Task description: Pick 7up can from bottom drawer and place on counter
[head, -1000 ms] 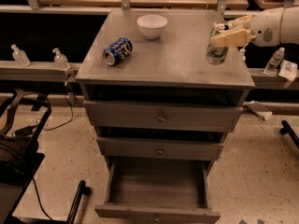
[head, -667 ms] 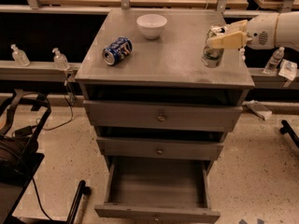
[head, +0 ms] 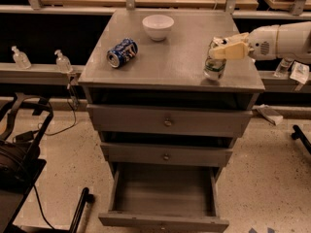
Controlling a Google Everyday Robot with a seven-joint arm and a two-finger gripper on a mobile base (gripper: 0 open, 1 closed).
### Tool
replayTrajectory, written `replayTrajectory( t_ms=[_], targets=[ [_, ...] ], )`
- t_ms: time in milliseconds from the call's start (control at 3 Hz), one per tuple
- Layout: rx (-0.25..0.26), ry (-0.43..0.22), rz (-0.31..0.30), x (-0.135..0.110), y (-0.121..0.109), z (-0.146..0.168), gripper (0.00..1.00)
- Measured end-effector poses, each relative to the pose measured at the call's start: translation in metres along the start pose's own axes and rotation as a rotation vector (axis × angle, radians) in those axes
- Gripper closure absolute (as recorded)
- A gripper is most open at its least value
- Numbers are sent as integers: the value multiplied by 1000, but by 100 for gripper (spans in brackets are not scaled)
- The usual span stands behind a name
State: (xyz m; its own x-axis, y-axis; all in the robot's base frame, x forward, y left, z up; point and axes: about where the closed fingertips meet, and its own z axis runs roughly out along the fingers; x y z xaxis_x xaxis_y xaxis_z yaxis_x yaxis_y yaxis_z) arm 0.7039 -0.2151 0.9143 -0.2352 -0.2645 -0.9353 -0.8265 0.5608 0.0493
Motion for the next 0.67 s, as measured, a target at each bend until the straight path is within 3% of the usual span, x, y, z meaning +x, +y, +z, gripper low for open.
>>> replayTrajectory(
  t_ms=[667],
  targets=[
    [-20,-8,15,11,6,1,1]
  ],
)
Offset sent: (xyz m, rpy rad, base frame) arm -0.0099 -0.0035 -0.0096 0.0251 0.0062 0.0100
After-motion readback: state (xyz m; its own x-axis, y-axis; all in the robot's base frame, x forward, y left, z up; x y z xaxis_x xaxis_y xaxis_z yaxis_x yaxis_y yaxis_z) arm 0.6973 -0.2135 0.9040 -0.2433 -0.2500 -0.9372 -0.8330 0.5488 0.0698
